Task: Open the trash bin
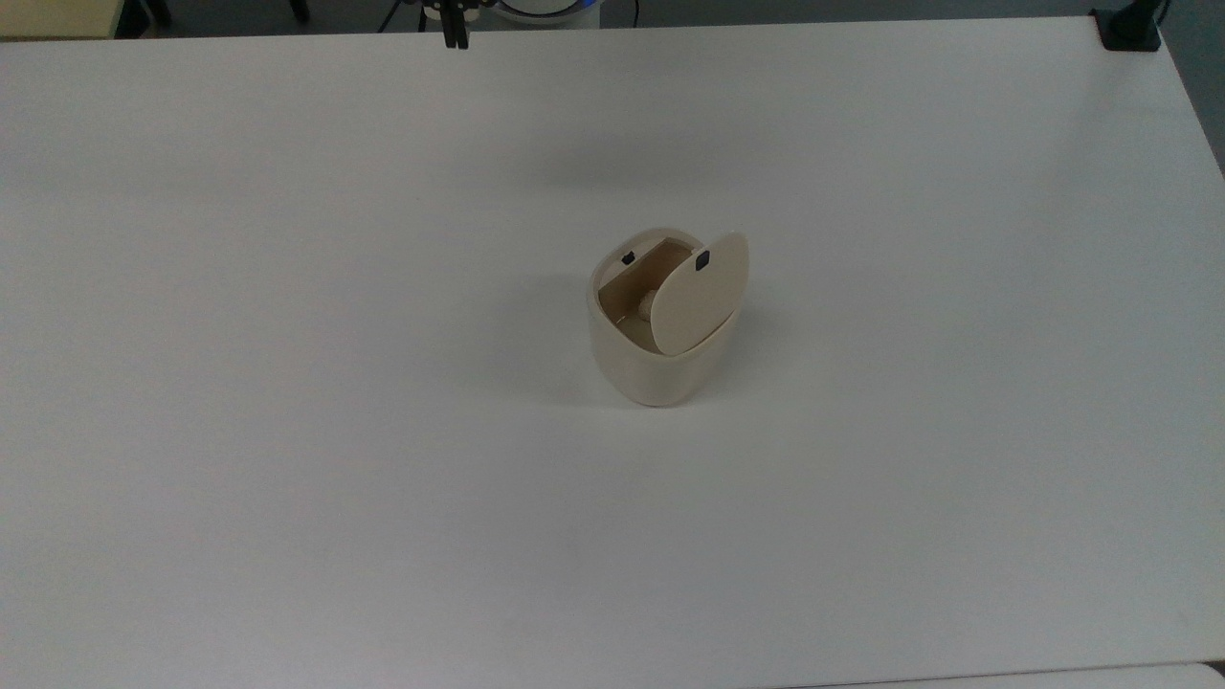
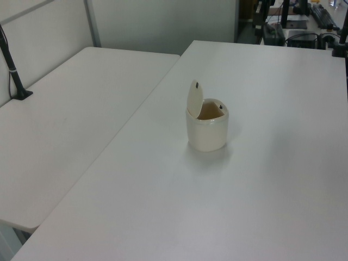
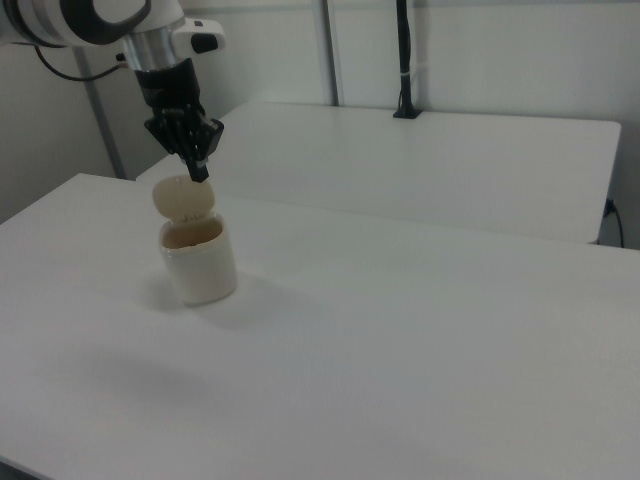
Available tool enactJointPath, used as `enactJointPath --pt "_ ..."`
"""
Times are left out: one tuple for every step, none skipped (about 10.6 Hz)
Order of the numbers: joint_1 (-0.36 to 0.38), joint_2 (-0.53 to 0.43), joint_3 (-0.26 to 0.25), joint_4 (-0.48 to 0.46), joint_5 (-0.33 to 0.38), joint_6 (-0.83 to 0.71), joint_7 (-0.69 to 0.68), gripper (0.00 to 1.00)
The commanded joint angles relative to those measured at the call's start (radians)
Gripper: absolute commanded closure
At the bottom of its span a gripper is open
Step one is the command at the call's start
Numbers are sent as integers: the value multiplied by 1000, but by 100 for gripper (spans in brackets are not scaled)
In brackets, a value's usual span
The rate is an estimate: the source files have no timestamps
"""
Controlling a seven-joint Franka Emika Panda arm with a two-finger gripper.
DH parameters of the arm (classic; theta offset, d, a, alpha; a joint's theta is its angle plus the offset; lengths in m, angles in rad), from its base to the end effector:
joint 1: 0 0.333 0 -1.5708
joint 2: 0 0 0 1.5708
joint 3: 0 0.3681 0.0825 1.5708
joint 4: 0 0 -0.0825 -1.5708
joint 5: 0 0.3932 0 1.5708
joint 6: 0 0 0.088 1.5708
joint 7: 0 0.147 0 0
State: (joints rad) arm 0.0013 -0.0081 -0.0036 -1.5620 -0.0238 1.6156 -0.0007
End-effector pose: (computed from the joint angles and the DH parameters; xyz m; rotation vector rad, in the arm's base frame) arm 0.5682 -0.0047 0.6496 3.1163 -0.0020 0.0961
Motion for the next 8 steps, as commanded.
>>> enactJointPath --pt "-7 -27 2 -33 -8 -8 -15 43" --pt "-3 -24 5 -33 -14 -8 -18 30" --pt "3 -21 7 -33 -24 -16 -9 1" --pt "6 -21 11 -33 -43 -29 -7 0" --pt "6 -23 11 -32 -47 -31 -7 0" --pt "6 -24 13 -32 -44 -31 -7 0" --pt "8 -23 13 -33 -44 -31 -7 0" --pt "8 -23 14 -33 -44 -31 -7 0"
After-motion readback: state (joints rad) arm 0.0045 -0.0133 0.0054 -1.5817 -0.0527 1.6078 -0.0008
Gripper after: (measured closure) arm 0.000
